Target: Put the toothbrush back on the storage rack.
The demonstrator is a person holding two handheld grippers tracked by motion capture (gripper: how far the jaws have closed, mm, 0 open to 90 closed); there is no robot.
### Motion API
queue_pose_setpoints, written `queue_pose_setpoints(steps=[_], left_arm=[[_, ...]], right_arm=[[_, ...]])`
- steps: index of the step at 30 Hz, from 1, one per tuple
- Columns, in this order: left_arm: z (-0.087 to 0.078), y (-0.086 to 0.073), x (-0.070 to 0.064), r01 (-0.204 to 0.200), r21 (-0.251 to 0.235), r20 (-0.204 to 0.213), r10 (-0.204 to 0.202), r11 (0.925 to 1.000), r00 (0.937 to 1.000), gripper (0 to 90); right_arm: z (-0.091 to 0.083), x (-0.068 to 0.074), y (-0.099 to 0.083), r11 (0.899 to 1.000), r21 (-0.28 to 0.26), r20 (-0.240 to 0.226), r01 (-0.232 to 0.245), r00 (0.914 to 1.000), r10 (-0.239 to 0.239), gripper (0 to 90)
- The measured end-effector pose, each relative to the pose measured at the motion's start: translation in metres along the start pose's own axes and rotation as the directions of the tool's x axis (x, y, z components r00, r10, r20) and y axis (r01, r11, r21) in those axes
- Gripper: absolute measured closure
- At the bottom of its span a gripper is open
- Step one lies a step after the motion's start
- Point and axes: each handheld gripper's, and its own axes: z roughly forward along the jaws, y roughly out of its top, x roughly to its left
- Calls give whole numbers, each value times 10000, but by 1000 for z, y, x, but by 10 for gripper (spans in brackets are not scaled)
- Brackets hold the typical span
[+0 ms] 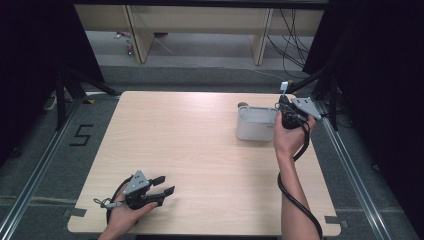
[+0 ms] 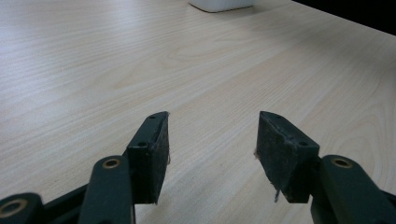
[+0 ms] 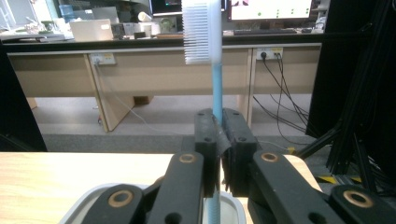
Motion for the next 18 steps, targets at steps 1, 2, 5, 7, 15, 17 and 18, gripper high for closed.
queue_pose_setpoints(steps=[1,2,5,7,15,17,18], left_arm=[[0,0,0,7,-3,2,-7,10000,10000,437],[0,0,0,7,-2,4,-7,10000,10000,437],[0,0,0,3,6,8,-3,10000,10000,437],[0,0,0,3,5,9,-3,10000,10000,437],[0,0,0,-1,3,1,1,10000,10000,437],[0,0,0,-1,0,3,1,10000,10000,437],[0,0,0,-12,2,6,12,10000,10000,437]], right_arm=[[1,-1,-1,10000,-59,-18,63,10000,-63,859],[0,0,-3,9999,72,9,-89,10000,89,859],[2,-1,-4,9999,131,-41,108,9999,-108,858],[2,-1,-5,9998,179,2,34,10000,-34,859],[2,-3,-8,9995,302,27,96,9999,-97,859],[3,-3,-10,9995,307,36,-34,10000,33,858],[3,-3,-11,9990,420,93,120,9999,-124,858]])
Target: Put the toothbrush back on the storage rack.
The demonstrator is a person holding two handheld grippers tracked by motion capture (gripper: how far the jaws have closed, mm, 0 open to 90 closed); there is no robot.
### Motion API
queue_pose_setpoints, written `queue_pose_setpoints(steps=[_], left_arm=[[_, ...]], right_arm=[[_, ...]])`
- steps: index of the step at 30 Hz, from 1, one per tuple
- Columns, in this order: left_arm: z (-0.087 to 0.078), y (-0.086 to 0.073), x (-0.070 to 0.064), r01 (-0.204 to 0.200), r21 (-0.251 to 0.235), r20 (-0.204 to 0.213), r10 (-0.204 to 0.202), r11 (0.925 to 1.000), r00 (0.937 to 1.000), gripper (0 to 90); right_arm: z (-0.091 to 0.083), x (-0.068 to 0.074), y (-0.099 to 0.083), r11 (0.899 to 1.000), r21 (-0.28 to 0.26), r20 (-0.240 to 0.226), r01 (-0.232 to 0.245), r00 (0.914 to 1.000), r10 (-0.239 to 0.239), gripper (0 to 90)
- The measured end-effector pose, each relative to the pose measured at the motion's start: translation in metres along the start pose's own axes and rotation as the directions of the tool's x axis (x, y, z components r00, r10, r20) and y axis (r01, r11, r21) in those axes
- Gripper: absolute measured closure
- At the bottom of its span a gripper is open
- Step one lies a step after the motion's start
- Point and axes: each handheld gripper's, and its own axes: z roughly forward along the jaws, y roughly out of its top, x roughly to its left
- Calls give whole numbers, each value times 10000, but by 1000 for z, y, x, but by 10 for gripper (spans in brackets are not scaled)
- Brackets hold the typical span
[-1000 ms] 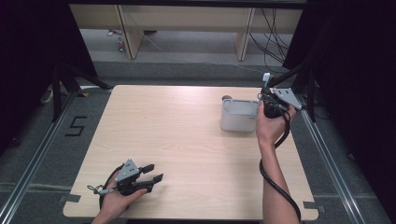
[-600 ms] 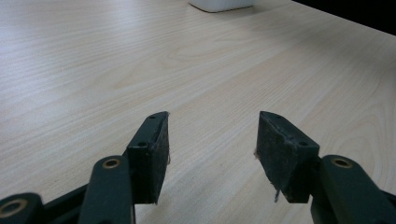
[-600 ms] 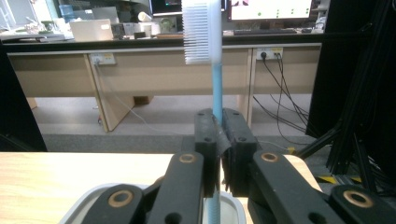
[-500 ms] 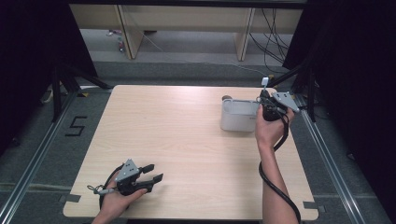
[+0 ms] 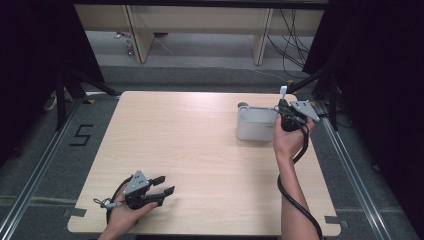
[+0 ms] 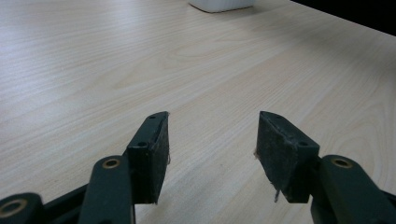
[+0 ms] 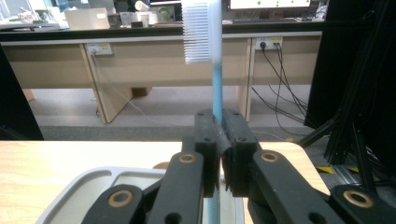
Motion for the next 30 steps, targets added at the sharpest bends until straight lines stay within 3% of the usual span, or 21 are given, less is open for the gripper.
queue_pose_setpoints(steps=[5,6,8,12,22,24,25,26,28,30], left_arm=[[0,0,0,0,9,-3,0,10000,10000,437],[0,0,0,-4,17,-3,4,10000,10000,437],[0,0,0,-4,17,-3,4,10000,10000,437],[0,0,0,4,5,-4,-4,10000,10000,437],[0,0,0,22,-13,8,-22,10000,10000,437],[0,0,0,45,-26,18,-45,10000,10000,437],[0,0,0,17,-9,5,-17,10000,10000,437],[0,0,0,10,0,-1,-10,10000,10000,437],[0,0,0,3,7,-2,-3,10000,10000,437],[0,0,0,7,10,-2,-7,10000,10000,437]], right_arm=[[2,0,-5,9999,133,-17,0,10000,0,858],[1,1,-6,9996,236,11,-177,9998,177,858],[2,-1,-7,9994,350,-40,71,10000,-69,858],[4,0,-12,9989,430,-5,-177,9998,178,858],[7,-3,-17,9984,552,-31,95,10000,-94,858],[6,-2,-19,9970,755,15,-192,9998,191,858],[7,-4,-20,9977,677,-54,11,10000,-7,858],[6,-2,-20,9966,785,-31,-236,9997,239,858],[8,-5,-21,9975,710,-28,43,10000,-41,858],[7,-3,-22,9972,723,2,-194,9998,195,858]])
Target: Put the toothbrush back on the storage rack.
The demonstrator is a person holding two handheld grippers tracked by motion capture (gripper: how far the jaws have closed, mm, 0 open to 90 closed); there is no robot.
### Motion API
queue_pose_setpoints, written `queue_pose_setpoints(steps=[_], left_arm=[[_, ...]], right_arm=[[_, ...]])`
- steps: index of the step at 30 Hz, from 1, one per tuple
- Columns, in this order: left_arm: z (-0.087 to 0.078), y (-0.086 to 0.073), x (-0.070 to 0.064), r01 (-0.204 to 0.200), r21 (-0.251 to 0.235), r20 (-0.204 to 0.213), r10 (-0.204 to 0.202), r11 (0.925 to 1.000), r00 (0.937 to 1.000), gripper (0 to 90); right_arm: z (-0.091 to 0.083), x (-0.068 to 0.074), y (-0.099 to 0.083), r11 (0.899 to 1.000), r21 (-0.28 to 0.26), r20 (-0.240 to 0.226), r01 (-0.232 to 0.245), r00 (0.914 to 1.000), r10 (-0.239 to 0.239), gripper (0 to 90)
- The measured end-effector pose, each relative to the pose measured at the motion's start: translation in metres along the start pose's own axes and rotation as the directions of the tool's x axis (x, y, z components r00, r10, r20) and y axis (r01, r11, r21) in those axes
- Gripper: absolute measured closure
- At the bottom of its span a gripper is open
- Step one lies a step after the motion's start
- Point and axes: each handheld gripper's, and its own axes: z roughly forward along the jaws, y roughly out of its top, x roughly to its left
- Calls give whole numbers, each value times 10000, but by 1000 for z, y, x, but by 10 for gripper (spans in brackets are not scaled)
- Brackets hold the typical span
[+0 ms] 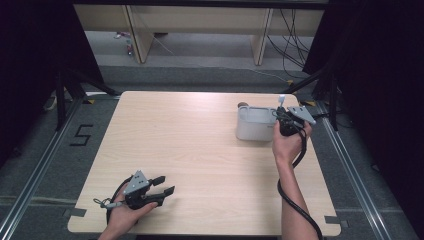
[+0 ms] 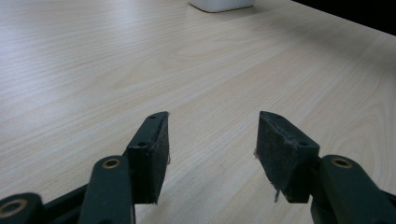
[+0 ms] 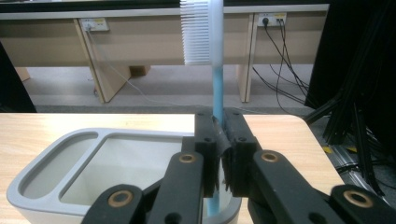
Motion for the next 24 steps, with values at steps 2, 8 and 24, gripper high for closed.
queue_pose_setpoints(steps=[2,8,24], left_arm=[[0,0,0,12,-1,5,-12,10000,10000,437],[0,0,0,1,-19,47,-1,10000,10000,437],[0,0,0,-16,1,28,16,10000,10000,436]], right_arm=[[0,-3,0,9994,116,31,323,9995,-323,858],[1,-2,-5,9994,254,38,251,9997,-252,857],[5,-3,-15,9979,642,85,112,9999,-118,856]])
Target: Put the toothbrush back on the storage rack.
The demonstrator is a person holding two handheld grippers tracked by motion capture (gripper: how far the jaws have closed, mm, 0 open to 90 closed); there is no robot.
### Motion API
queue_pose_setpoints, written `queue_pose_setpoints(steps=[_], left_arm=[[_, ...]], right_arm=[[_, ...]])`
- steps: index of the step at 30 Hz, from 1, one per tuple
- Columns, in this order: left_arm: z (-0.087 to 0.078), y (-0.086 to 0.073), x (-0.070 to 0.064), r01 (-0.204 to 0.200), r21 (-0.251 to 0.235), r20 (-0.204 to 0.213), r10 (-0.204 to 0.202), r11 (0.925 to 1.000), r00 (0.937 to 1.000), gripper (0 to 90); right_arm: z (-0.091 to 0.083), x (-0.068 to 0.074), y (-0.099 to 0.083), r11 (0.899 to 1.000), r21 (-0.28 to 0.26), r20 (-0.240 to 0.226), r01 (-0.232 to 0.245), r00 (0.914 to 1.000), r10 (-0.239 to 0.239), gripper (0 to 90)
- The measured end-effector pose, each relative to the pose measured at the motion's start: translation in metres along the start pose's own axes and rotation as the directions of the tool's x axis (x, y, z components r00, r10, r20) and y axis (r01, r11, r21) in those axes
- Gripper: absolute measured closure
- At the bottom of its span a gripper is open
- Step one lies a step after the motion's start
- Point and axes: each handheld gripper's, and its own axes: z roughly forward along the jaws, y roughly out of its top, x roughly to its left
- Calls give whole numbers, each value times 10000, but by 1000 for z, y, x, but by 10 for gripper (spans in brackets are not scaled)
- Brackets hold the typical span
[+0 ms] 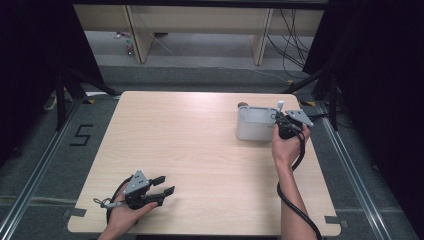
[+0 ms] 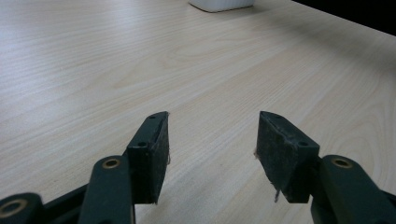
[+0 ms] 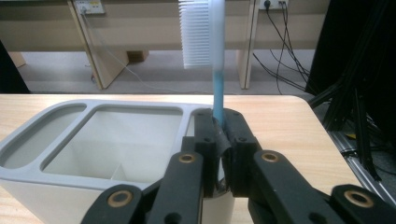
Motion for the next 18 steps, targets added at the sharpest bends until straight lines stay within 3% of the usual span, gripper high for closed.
queue_pose_setpoints(steps=[3,5,10,18], left_arm=[[0,0,0,-3,1,-3,3,10000,10000,436],[0,0,0,1,5,-1,-1,10000,10000,437],[0,0,0,11,-3,0,-11,10000,10000,436],[0,0,0,-2,4,-3,2,10000,10000,436]], right_arm=[[1,-1,0,10000,92,-157,38,9999,-36,854],[0,1,-1,9996,161,-42,-222,9997,223,852],[1,-2,-1,9998,64,-43,163,9999,-163,843],[-2,-1,-1,9999,90,156,-69,9999,67,686]])
